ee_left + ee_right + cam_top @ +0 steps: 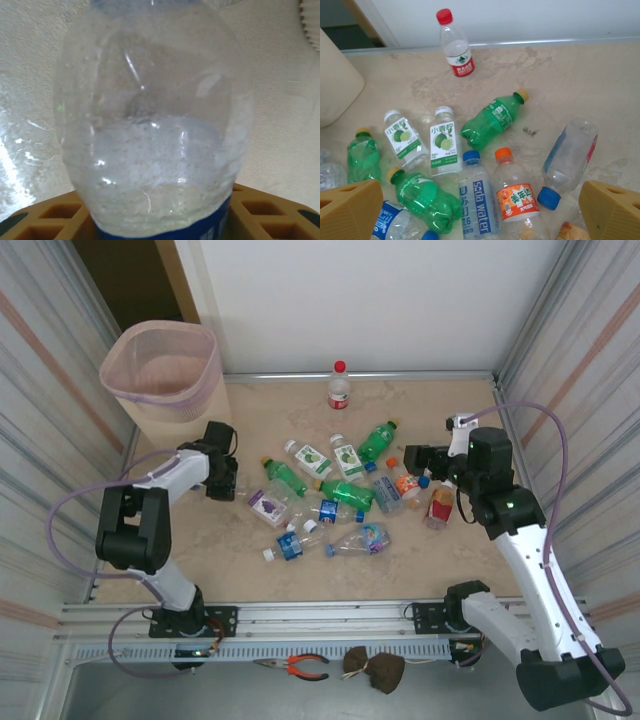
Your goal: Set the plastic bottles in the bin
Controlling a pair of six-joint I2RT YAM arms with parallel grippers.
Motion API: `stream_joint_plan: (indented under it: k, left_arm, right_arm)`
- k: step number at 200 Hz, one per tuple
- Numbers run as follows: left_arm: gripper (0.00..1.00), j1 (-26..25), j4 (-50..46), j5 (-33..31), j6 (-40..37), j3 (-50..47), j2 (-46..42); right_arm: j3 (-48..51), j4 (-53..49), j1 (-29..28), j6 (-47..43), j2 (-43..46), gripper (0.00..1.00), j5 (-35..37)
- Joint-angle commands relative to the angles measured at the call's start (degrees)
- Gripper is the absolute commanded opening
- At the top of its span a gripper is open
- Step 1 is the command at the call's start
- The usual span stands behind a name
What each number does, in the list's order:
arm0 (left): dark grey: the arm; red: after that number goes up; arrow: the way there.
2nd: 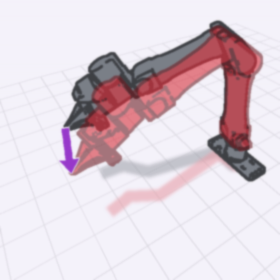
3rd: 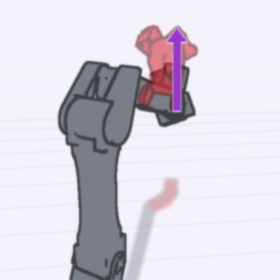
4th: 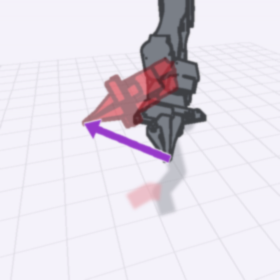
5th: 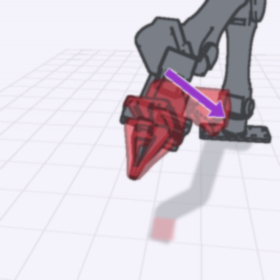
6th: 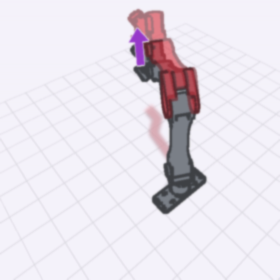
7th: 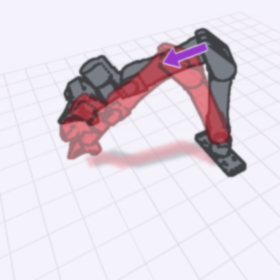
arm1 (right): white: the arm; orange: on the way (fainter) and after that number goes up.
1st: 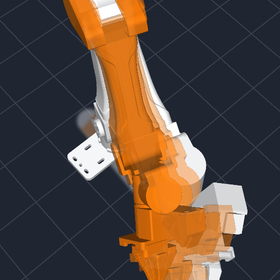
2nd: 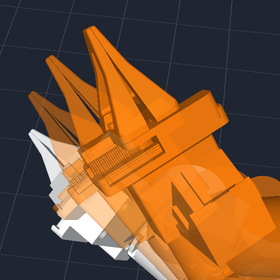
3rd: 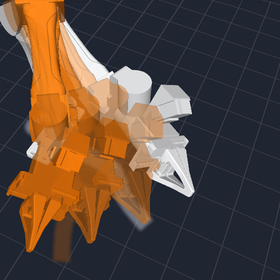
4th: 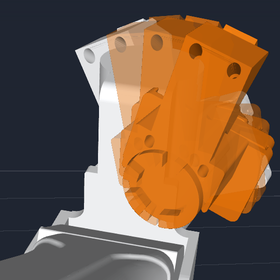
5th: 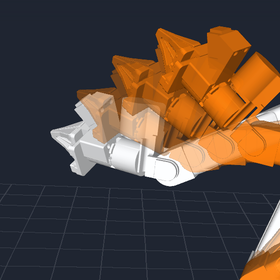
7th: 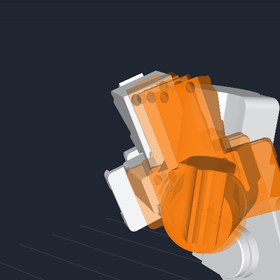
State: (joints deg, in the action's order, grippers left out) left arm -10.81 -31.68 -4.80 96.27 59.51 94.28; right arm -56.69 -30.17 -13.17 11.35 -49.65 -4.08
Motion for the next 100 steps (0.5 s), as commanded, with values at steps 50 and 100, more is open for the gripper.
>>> stream_joint_plan:
  k: [50, 100]
  left_arm:
    - [0.51, 0.70, -4.96, -5.73, 1.82, -3.63, -12.07]
    - [0.49, 0.61, -5.71, -7.40, -2.14, -6.24, -22.61]
  right_arm:
    - [-1.66, -1.07, -0.45, 0.07, 2.01, 0.99, 0.03]
    - [-0.80, -1.38, -0.45, 0.14, 2.96, 0.99, -0.57]
